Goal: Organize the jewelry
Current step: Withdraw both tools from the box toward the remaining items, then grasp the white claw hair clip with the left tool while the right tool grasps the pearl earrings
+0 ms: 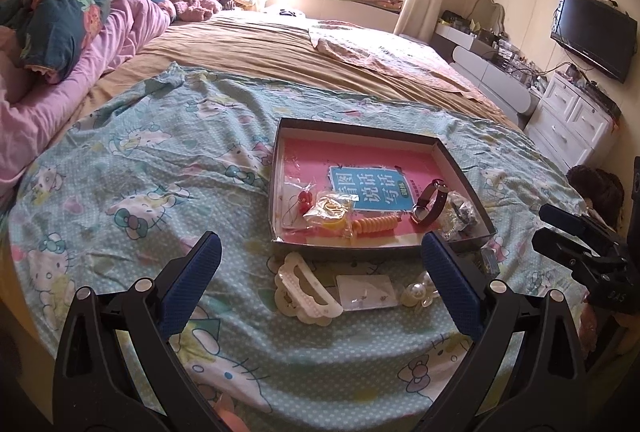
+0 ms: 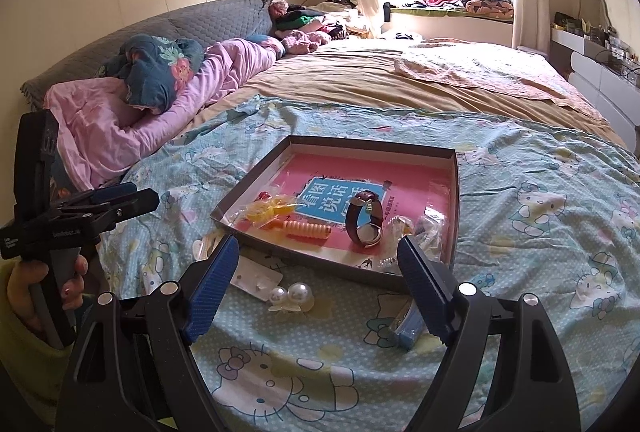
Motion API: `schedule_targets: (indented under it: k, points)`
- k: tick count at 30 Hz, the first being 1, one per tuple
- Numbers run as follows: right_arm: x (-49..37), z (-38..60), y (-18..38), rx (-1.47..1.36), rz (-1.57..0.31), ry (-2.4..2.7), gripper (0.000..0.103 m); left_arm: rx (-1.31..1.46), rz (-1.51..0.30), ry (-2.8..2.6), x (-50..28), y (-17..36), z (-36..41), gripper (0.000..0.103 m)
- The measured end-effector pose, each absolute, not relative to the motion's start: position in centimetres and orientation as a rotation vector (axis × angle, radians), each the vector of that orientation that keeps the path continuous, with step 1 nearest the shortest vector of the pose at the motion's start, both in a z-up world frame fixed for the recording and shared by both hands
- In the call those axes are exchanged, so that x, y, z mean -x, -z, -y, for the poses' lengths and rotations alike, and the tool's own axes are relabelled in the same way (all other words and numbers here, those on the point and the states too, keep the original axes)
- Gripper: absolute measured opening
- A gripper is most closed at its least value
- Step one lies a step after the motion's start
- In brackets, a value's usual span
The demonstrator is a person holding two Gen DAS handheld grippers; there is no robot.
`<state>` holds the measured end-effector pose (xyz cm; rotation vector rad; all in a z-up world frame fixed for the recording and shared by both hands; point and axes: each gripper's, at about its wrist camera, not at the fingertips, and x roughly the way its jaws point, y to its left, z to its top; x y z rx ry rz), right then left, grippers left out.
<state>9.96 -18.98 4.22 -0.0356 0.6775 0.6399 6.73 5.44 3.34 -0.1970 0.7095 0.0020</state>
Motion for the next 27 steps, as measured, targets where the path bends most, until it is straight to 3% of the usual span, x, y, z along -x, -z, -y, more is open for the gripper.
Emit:
schedule_targets:
  k: [27]
  points:
    - [-10.8, 15.0, 2.0, 0.115, -0.841, -0.681, 0.08, 0.241, -0.881, -0.034, -8.6, 2.9, -6.6, 0.093]
